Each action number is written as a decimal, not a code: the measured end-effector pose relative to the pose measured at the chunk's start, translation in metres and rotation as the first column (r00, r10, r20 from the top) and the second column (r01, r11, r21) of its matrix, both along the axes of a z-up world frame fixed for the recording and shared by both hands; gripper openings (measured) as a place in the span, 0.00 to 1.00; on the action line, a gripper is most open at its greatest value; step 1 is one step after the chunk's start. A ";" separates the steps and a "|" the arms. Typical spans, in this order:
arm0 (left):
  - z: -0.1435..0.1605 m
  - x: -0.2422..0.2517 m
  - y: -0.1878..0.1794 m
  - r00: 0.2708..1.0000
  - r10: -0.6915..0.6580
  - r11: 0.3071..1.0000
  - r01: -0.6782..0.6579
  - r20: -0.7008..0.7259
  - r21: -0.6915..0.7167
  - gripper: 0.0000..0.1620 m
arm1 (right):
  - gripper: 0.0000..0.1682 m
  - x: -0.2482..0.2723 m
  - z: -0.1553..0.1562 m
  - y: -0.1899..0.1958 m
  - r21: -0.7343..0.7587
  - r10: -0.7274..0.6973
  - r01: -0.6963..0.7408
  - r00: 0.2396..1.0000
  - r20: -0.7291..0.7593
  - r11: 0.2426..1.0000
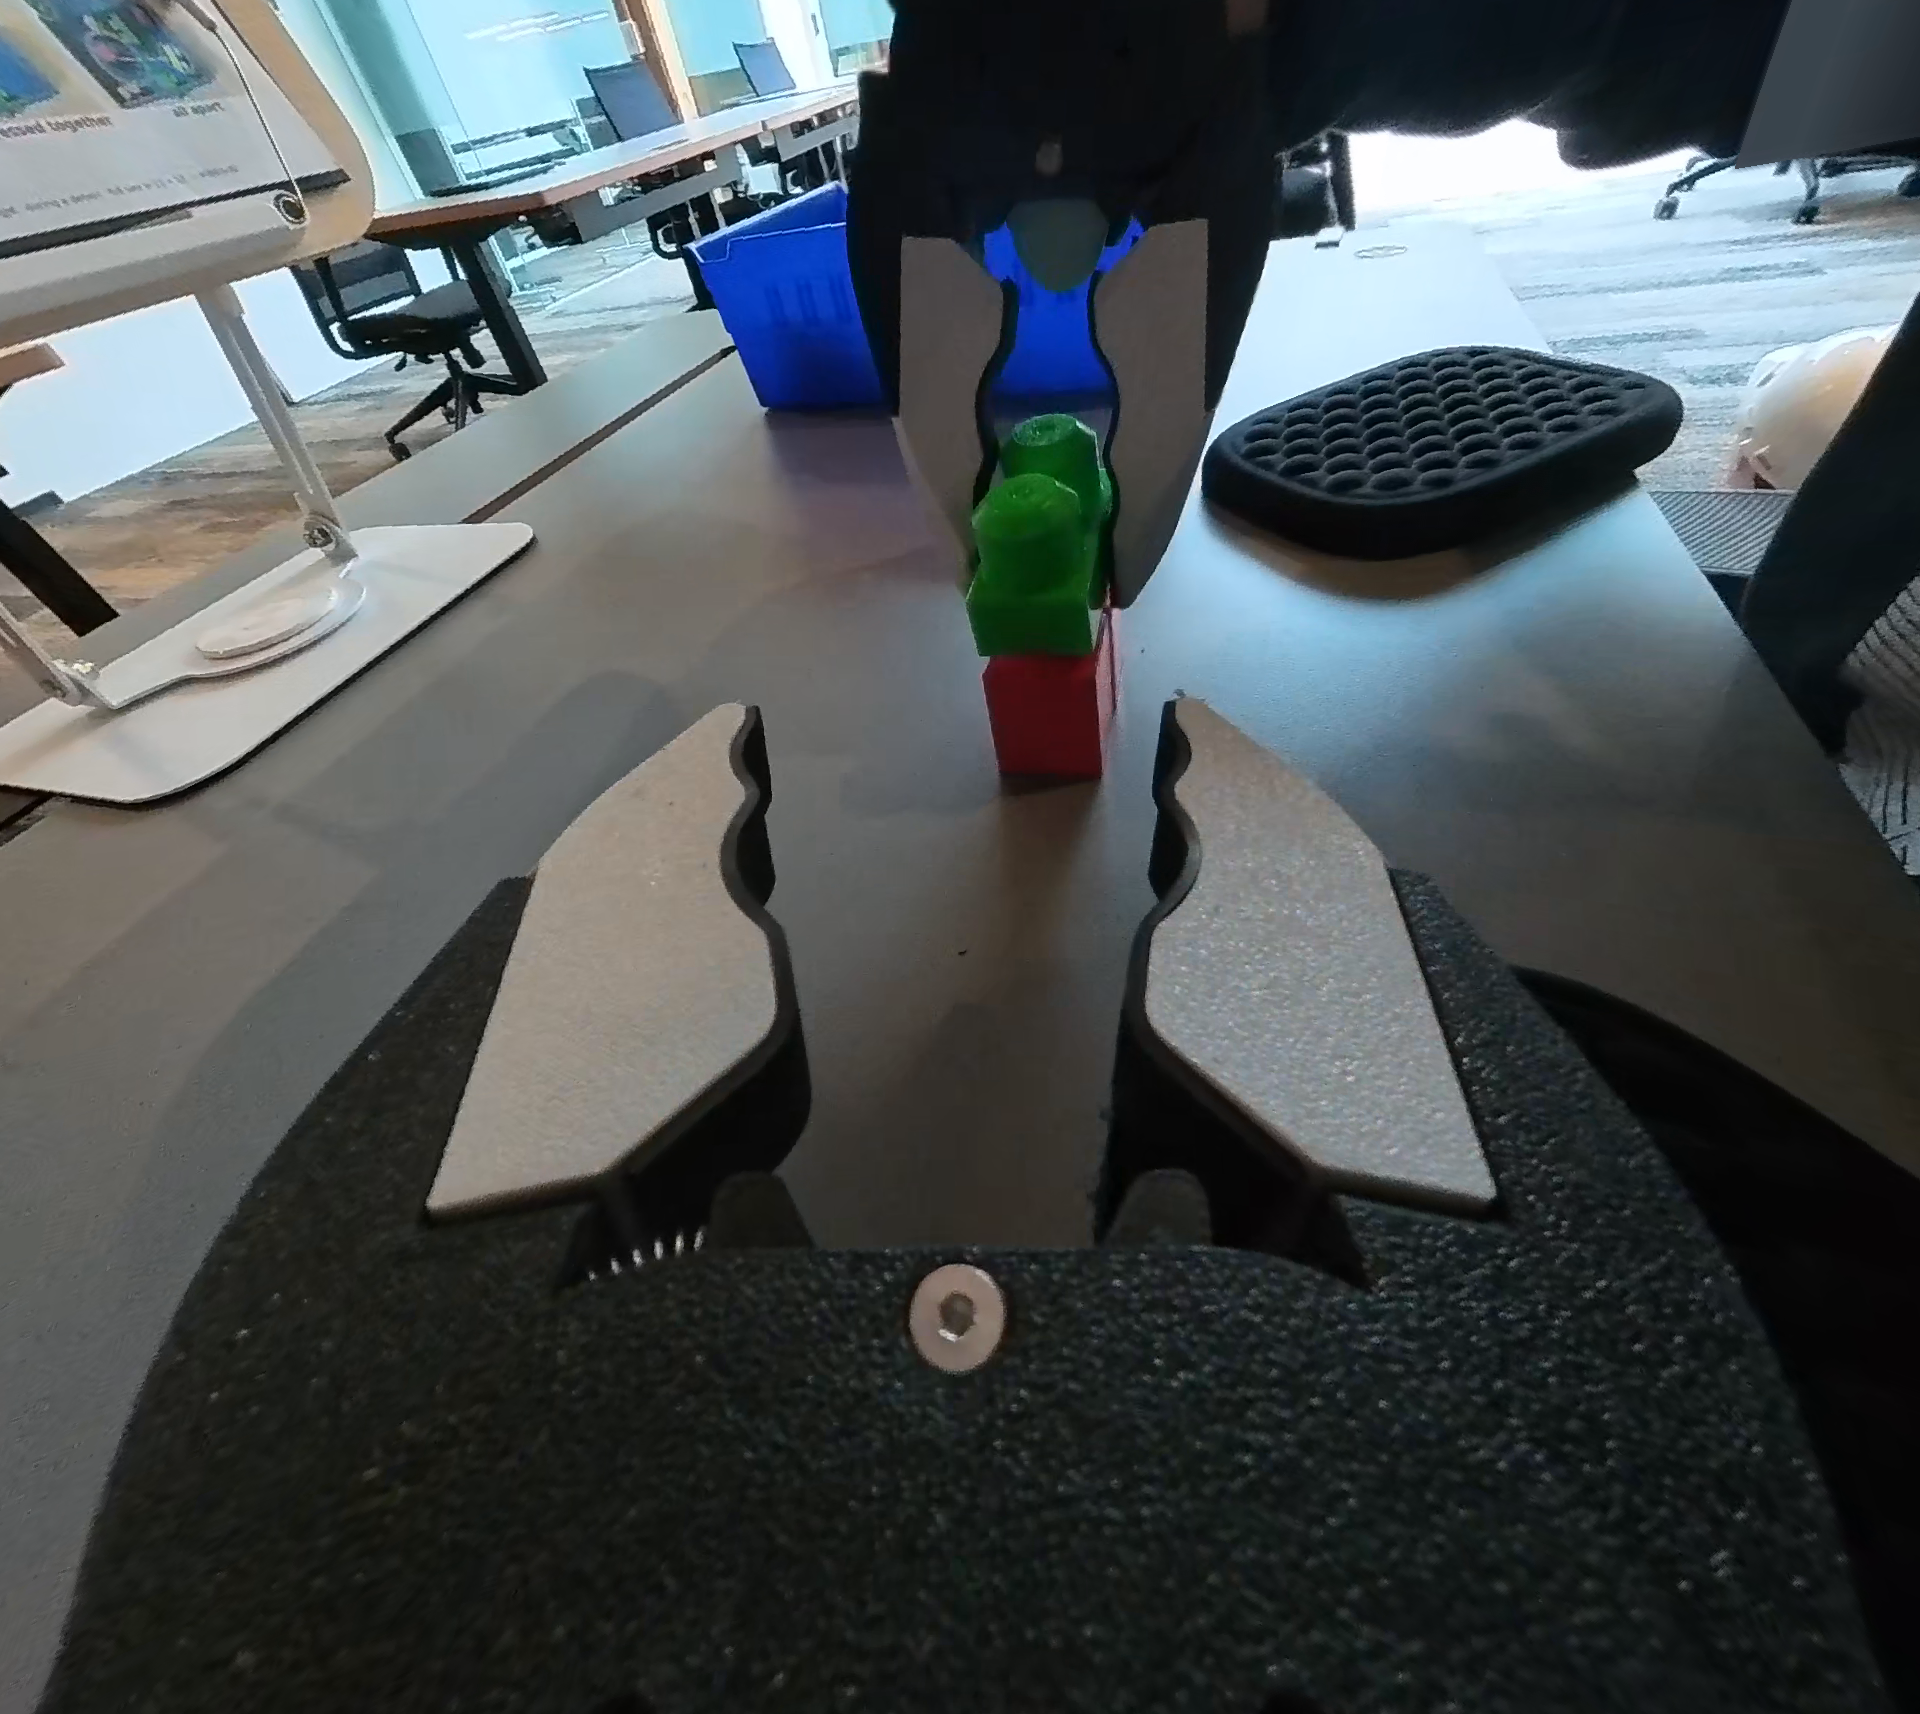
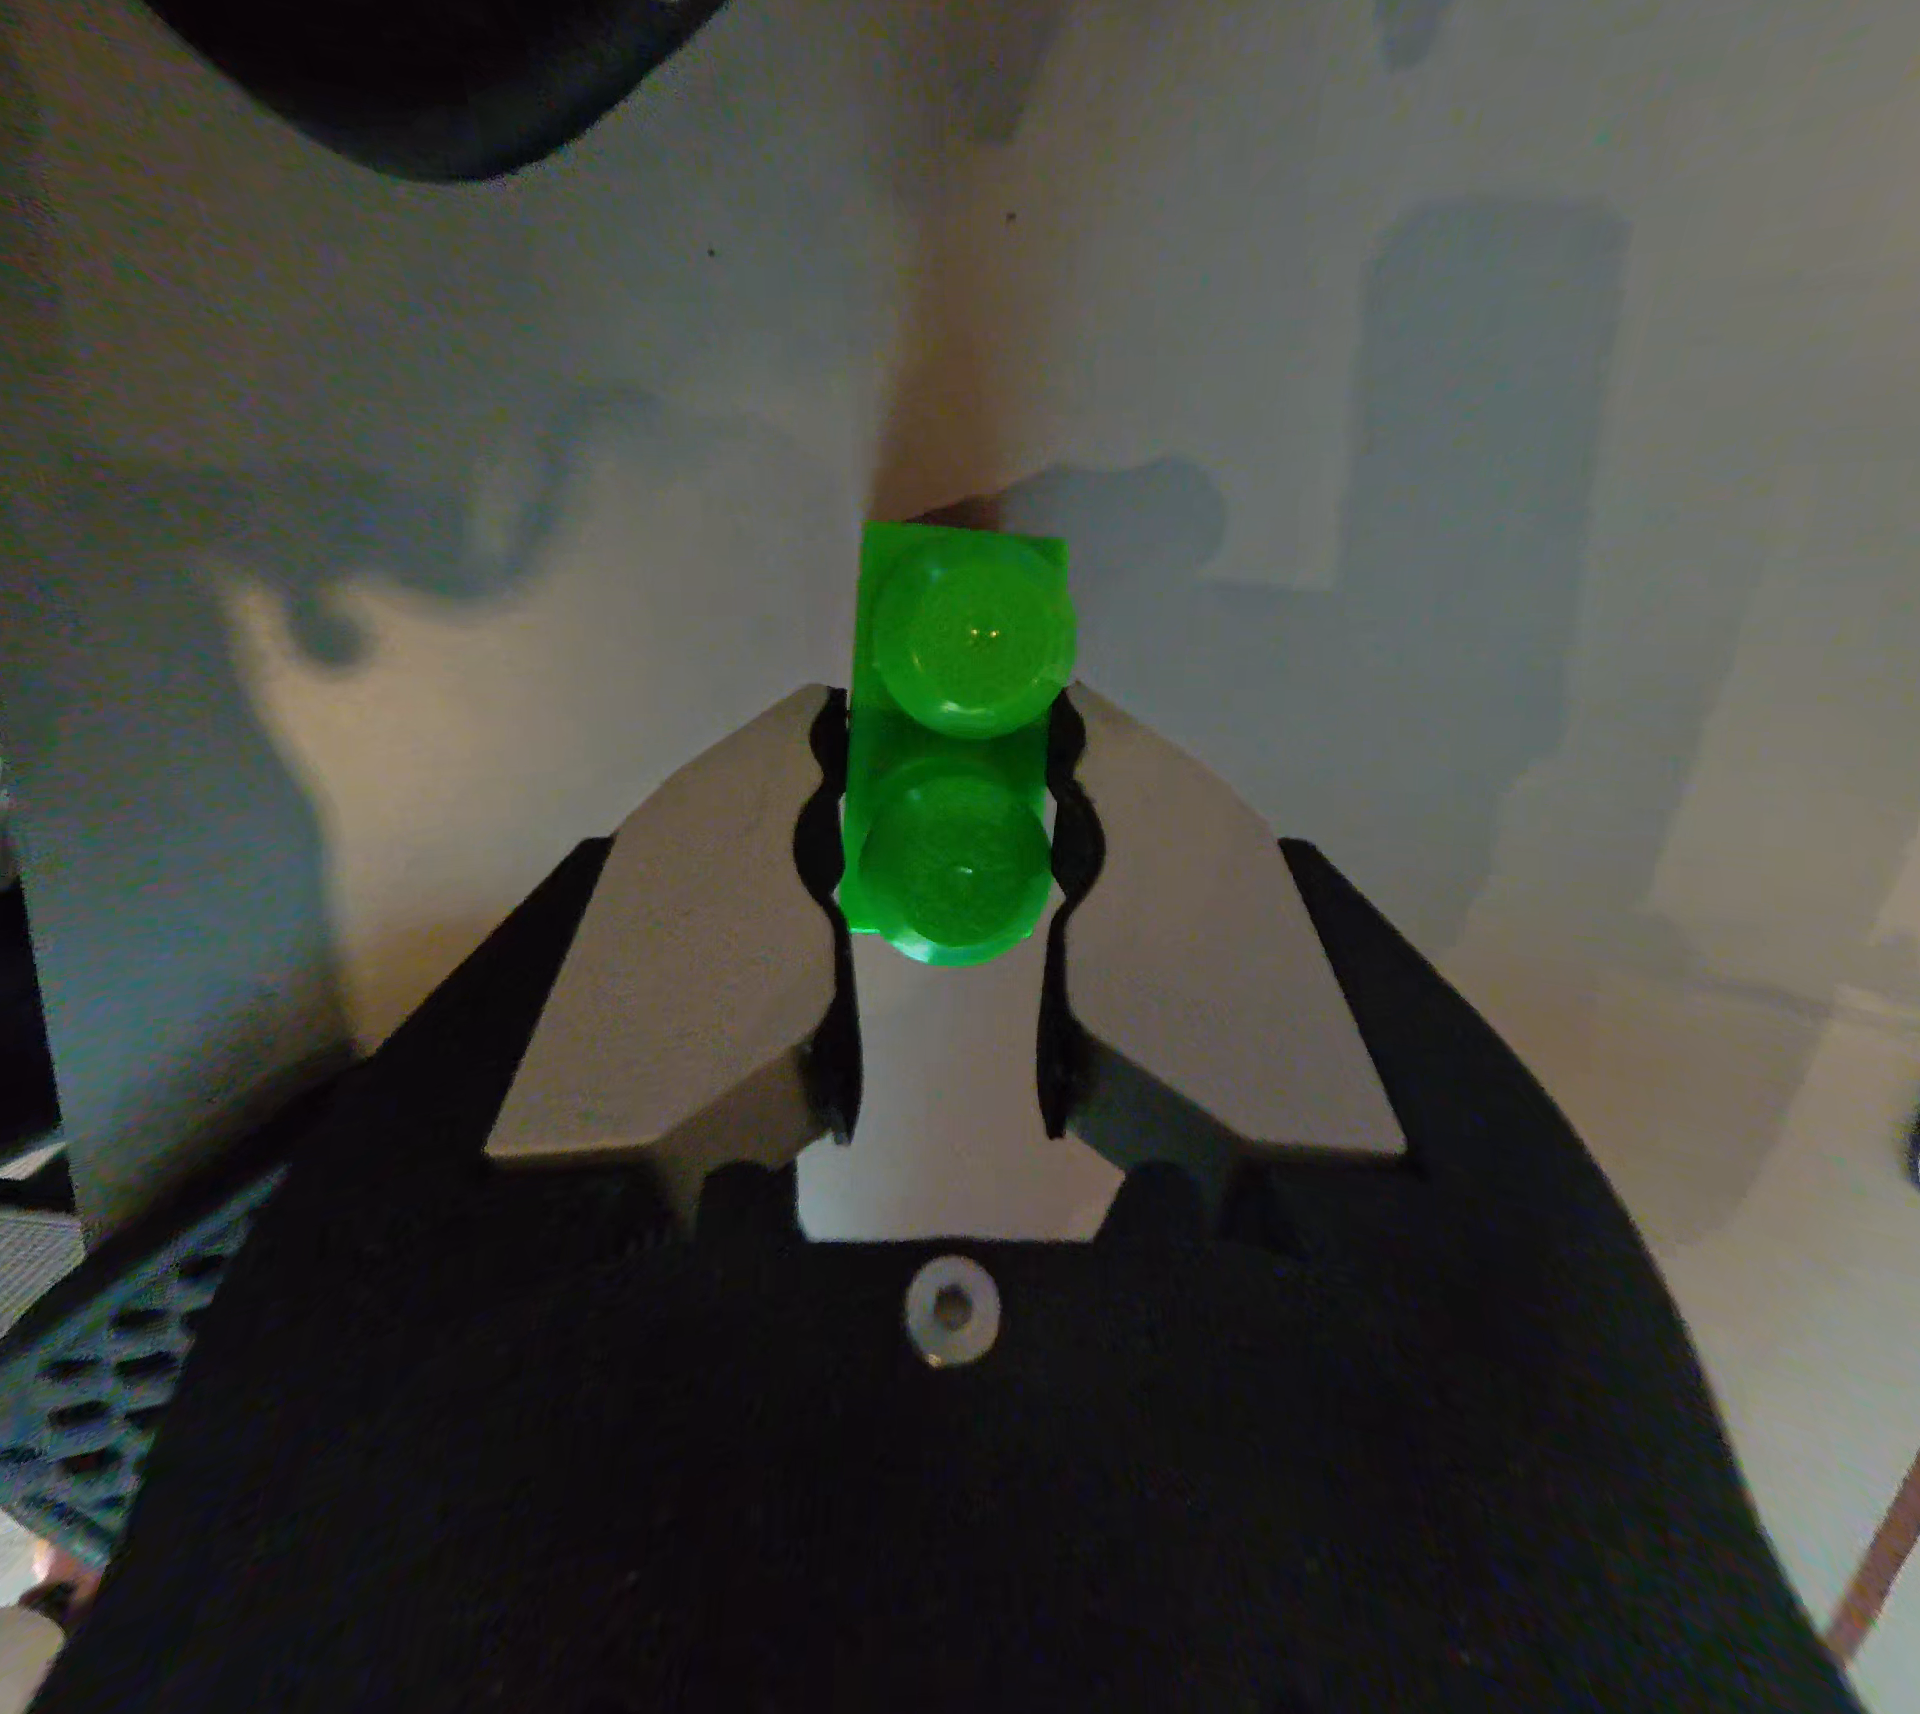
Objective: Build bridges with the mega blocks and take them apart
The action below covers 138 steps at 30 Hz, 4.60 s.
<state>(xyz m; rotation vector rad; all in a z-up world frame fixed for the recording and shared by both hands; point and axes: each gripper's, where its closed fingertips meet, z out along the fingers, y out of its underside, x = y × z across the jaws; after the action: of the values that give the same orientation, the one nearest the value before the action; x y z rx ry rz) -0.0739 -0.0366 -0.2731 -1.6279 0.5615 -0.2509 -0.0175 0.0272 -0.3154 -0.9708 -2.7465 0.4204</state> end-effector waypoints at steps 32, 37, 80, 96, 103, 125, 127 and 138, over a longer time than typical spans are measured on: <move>-0.005 0.006 0.001 0.999 -0.012 1.000 0.011 -0.038 -0.020 0.42 | 0.21 0.006 -0.018 0.007 0.303 -0.064 -0.026 0.957 0.282 0.953; -0.004 0.006 0.000 0.999 -0.012 1.000 0.012 -0.031 -0.010 0.42 | 0.22 0.005 -0.018 0.006 0.267 -0.069 0.002 0.968 0.241 0.964; 0.004 0.000 -0.001 1.000 0.008 1.000 -0.009 0.014 0.027 0.41 | 0.22 0.246 -0.006 0.392 0.273 -0.955 0.930 0.185 0.233 0.246; 0.004 0.000 -0.001 1.000 0.012 0.999 -0.012 0.009 0.032 0.41 | 0.30 0.235 0.018 0.393 0.261 -0.962 0.930 0.226 0.150 0.260; 0.003 0.000 0.000 1.000 0.020 0.999 -0.020 0.002 0.030 0.41 | 0.38 0.203 0.080 0.359 0.052 -0.944 0.945 0.326 -0.047 0.323; 0.131 -0.137 -0.089 0.767 0.641 0.766 -0.640 0.007 0.065 0.35 | 0.43 0.099 0.096 0.175 -0.337 -0.744 0.705 0.404 -0.532 0.624; 0.127 -0.169 -0.103 0.722 0.687 0.724 -0.690 -0.081 -0.011 0.36 | 0.42 0.098 0.092 0.175 -0.364 -0.751 0.696 0.387 -0.535 0.619; 0.028 -0.300 -0.152 0.669 0.651 0.406 -0.707 -0.360 -0.579 0.37 | 0.40 0.105 0.101 0.169 -0.420 -0.737 0.646 0.351 -0.578 0.637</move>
<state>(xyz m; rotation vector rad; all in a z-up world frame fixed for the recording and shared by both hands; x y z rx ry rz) -0.3738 -0.1888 -0.2449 -2.4725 -0.2594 0.2815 0.0873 0.1966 -0.2143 -1.4947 -1.4079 0.6244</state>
